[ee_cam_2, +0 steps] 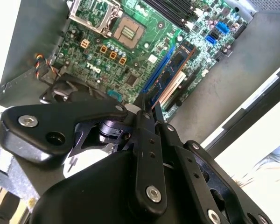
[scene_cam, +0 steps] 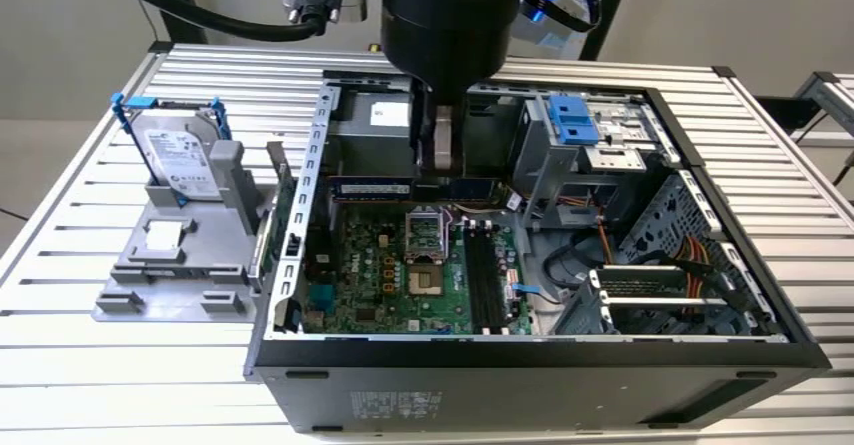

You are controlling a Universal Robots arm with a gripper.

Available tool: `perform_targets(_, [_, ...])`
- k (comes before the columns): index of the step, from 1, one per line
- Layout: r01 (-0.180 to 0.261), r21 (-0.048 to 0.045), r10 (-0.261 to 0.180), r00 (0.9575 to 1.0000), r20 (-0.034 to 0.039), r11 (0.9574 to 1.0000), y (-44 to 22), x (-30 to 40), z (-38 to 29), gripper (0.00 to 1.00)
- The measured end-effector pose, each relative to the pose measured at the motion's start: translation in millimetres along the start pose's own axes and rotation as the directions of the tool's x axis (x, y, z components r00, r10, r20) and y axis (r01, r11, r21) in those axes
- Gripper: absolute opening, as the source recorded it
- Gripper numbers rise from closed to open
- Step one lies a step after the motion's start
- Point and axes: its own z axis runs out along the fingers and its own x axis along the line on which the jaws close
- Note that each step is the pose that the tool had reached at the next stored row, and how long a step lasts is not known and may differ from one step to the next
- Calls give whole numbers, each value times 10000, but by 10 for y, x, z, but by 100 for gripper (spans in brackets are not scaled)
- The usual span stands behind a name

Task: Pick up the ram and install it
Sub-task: 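Pick up the ram and move it above insertion slot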

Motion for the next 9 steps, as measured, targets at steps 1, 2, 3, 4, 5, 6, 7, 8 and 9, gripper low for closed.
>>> perform_targets(1, [0,0,0,10000,0,10000,-10,0,0,0])
perform_targets(2, [0,0,0,10000,1,10000,-21,0,0,0])
perform_targets(3, [0,0,0,10000,0,10000,-31,0,-1,0])
perform_targets(4, [0,0,0,10000,0,10000,-41,0,-1,0])
perform_targets(5, [0,0,0,10000,0,10000,-50,0,-1,0])
perform_targets(6, [0,0,0,10000,0,10000,-60,0,-1,0])
perform_targets(7, [0,0,0,10000,1,10000,-69,0,-1,0])
perform_targets(8, [0,0,0,10000,1,10000,-78,0,-1,0])
perform_targets(9, [1,0,-1,10000,0,10000,-87,0,-2,0])
